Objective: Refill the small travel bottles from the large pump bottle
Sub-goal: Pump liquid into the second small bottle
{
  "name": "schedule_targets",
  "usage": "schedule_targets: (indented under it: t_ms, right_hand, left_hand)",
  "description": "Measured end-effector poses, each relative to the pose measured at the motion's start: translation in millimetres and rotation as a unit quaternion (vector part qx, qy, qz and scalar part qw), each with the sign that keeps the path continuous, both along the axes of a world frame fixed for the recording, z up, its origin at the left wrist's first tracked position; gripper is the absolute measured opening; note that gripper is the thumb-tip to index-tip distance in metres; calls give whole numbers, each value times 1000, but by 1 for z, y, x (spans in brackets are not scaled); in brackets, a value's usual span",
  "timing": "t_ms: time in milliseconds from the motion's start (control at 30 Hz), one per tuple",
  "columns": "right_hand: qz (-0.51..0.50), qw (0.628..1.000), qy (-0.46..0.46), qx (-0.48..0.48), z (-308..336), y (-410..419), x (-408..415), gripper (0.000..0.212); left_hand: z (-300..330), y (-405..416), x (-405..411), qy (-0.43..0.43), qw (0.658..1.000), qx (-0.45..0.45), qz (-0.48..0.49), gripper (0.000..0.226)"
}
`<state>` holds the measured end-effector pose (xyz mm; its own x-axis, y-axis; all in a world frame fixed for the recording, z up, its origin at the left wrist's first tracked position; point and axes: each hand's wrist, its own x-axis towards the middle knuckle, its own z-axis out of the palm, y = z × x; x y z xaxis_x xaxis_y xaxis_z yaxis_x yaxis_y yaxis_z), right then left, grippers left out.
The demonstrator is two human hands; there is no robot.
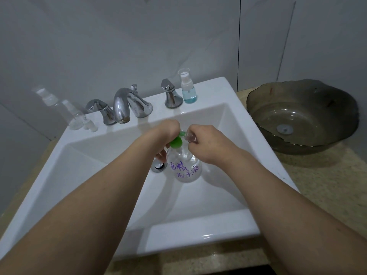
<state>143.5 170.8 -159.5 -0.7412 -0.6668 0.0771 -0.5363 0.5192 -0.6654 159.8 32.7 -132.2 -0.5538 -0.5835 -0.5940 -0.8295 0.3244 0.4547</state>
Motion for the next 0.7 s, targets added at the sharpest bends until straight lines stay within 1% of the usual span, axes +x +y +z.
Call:
schedule_targets:
  t_ms: [100,233,333,433,600,700]
  right_hand:
    - [0,1000,-2,-4,-1,0,0,20]
    - [0,999,5,-42,2,1,3,18]
    - [1,998,17,-59,5,3,4,17]
    - [5,998,16,-57,5,3,4,17]
    - [9,999,-10,-46,3,2,4,20]
    - [13,999,-12,-32,2,2,4,18]
  left_hand:
    - [6,0,2,-15,1000,11,-11,42]
    - [22,-10,2,-57,995,72,-30,57]
    - [31,-11,0,-80,992,88,-43,63]
    - [28,-11,0,-73,994,72,-45,61]
    - [16,-9,2,-38,998,43,-33,44]
    - [8,-9,3,-18,999,27,-28,41]
